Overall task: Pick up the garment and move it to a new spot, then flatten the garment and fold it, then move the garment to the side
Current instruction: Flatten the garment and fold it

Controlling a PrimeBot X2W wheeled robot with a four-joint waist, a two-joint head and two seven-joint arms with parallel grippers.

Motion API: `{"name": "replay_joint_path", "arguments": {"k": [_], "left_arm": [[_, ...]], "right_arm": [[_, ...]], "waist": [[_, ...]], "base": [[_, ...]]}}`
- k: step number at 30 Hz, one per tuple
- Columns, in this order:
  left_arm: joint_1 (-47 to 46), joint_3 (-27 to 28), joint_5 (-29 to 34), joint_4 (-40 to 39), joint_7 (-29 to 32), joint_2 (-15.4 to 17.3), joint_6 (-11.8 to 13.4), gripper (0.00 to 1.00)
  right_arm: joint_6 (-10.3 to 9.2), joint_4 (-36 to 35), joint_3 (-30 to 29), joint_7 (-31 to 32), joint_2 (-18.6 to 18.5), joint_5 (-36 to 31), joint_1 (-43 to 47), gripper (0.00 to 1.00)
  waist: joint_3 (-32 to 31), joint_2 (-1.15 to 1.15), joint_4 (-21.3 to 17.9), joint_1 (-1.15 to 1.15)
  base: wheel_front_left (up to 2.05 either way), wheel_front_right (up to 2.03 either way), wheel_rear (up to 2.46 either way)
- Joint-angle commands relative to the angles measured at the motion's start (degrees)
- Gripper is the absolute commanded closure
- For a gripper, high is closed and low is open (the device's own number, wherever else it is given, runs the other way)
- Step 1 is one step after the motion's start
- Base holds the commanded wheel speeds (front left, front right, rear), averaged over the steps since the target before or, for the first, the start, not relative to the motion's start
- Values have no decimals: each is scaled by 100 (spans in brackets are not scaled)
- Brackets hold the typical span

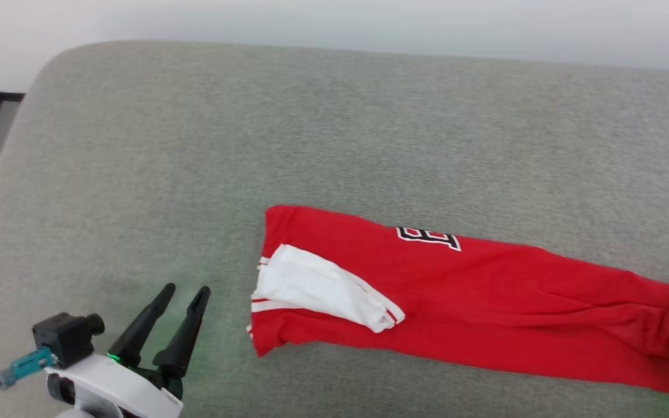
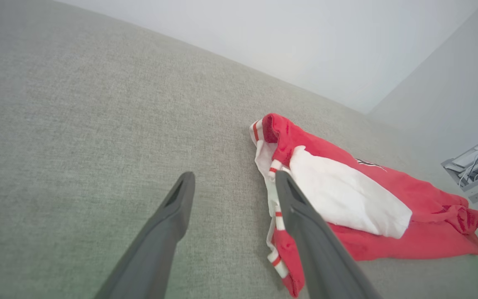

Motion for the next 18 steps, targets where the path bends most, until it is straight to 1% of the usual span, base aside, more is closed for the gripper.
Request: {"name": "replay_joint_path", "arguments": {"k": [1,5,7,13,16,18], "left_arm": [[61,43,73,7,6,-61,10,0],[122,445,756,111,7,-358,10,0],[152,677,1195,131,6,-490,10,0],[284,1286,2300,-128,6,-868,10,0],[358,1513,2706,-350,6,-1019,10,0],[435,1618,2859,-437,6,-1113,10,0]], "right_arm": [[-9,7,-45,18,23,-21,-85,0],[-9,150,-238,207,125,-184,-263,0],[-9,255,-260,331,127,-251,-324,0],[-9,561,-331,606,219,-457,-434,0],[-9,665,-265,642,254,-596,-477,0],[-9,720,-168,571,254,-666,-526,0]], "waist": [[-32,0,134,0],[-26,0,321,0],[-30,0,399,0],[-58,0,539,0],[-75,0,554,0],[-84,0,549,0]], "base": [[0,0,0],[0,0,0],[0,0,0],[0,0,0],[0,0,0],[0,0,0]]}}
